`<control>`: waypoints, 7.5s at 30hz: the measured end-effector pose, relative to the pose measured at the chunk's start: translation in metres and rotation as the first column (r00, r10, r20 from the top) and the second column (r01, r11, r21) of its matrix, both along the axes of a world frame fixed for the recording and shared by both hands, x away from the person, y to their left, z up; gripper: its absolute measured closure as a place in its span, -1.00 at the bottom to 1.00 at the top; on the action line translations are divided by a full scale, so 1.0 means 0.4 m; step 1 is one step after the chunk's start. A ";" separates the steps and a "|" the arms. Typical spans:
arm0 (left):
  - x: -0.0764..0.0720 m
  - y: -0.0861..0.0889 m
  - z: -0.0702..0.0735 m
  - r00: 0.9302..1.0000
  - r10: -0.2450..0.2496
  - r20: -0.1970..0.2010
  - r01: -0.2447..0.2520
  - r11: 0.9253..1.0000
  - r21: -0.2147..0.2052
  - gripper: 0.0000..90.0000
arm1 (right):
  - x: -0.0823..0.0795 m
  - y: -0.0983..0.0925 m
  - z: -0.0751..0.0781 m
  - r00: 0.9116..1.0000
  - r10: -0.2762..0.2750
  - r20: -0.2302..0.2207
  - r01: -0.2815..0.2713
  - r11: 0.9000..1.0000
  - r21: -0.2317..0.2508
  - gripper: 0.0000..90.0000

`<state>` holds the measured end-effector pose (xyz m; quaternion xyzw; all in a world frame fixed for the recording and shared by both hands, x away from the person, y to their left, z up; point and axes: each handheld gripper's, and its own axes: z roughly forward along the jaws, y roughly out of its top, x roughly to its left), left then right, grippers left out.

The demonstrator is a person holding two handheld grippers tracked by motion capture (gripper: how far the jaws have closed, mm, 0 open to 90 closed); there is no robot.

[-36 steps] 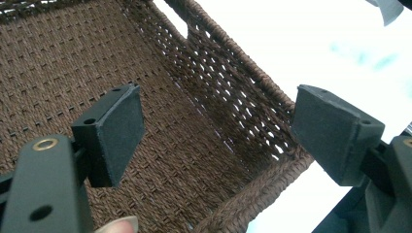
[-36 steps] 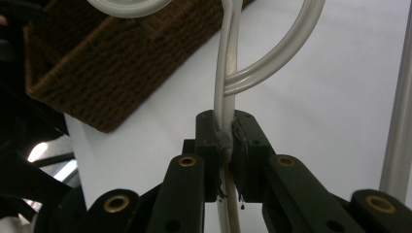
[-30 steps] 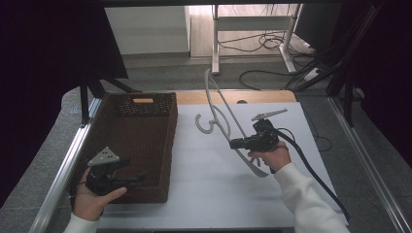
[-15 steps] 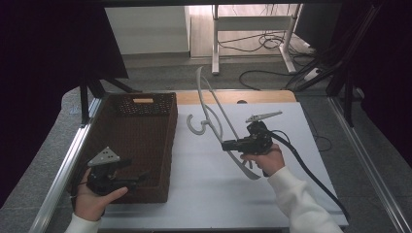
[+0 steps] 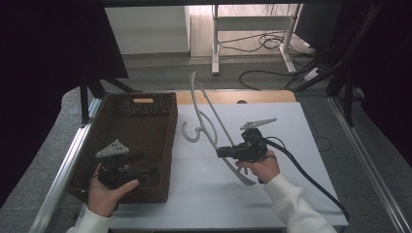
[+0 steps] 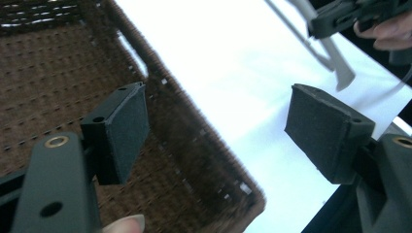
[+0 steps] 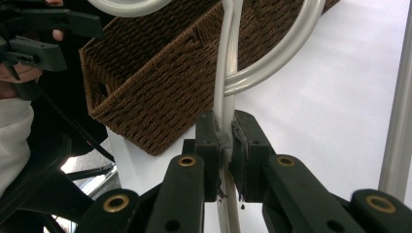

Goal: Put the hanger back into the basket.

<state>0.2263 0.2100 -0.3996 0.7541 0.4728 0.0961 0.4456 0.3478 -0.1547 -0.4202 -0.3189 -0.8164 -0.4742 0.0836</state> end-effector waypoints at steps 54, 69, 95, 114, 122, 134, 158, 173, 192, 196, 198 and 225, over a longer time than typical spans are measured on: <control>0.166 -0.232 -0.068 0.997 -0.010 -0.081 -0.020 0.931 -0.363 0.08 | -0.093 0.061 -0.050 1.000 -0.026 -0.002 0.026 0.984 0.177 0.82; 0.180 -0.233 -0.067 0.991 -0.079 -0.104 0.017 0.867 -0.497 0.74 | -0.092 0.068 -0.056 1.000 0.006 -0.009 -0.004 0.977 0.213 0.77; 0.198 -0.206 0.003 0.974 -0.196 -0.116 0.108 0.847 -0.520 0.83 | -0.142 -0.089 0.007 0.994 -0.052 0.097 0.027 0.970 0.240 -0.18; 0.224 -0.143 0.078 0.939 -0.306 -0.156 0.190 0.841 -0.506 0.83 | -0.092 -0.226 -0.046 0.976 -0.187 0.114 0.170 0.975 0.144 -0.18; 0.240 -0.101 0.136 0.922 -0.347 -0.175 0.225 0.843 -0.489 0.83 | -0.086 -0.233 -0.050 0.974 -0.200 0.110 0.184 0.973 0.143 -0.18; 0.273 -0.008 0.221 0.910 -0.370 -0.189 0.251 0.852 -0.460 0.83 | -0.083 -0.242 -0.051 0.968 -0.225 0.108 0.208 0.967 0.144 -0.17; 0.301 0.230 0.212 0.932 -0.282 -0.226 0.209 0.930 -0.301 0.83 | -0.076 -0.244 -0.063 0.967 -0.237 0.092 0.224 0.965 0.133 -0.17; 0.307 0.307 0.128 0.914 -0.291 -0.283 0.239 0.949 -0.205 0.83 | -0.073 -0.248 -0.068 0.968 -0.239 0.078 0.227 0.964 0.136 -0.17; 0.336 0.318 -0.011 0.897 -0.237 -0.374 0.206 0.971 -0.122 0.82 | -0.071 -0.245 -0.073 0.969 -0.236 0.076 0.225 0.966 0.130 -0.17; 0.342 0.320 -0.029 0.909 -0.155 -0.387 0.142 0.988 -0.064 0.70 | -0.072 -0.244 -0.074 0.970 -0.234 0.073 0.224 0.966 0.127 -0.17; 0.343 0.314 -0.036 0.911 -0.113 -0.397 0.120 0.993 -0.008 0.36 | -0.072 -0.244 -0.074 0.970 -0.233 0.076 0.222 0.967 0.127 -0.17; 0.285 0.288 -0.026 0.929 -0.109 -0.353 0.146 0.986 0.080 -0.71 | -0.075 -0.248 -0.070 0.970 -0.231 0.078 0.220 0.967 0.129 -0.17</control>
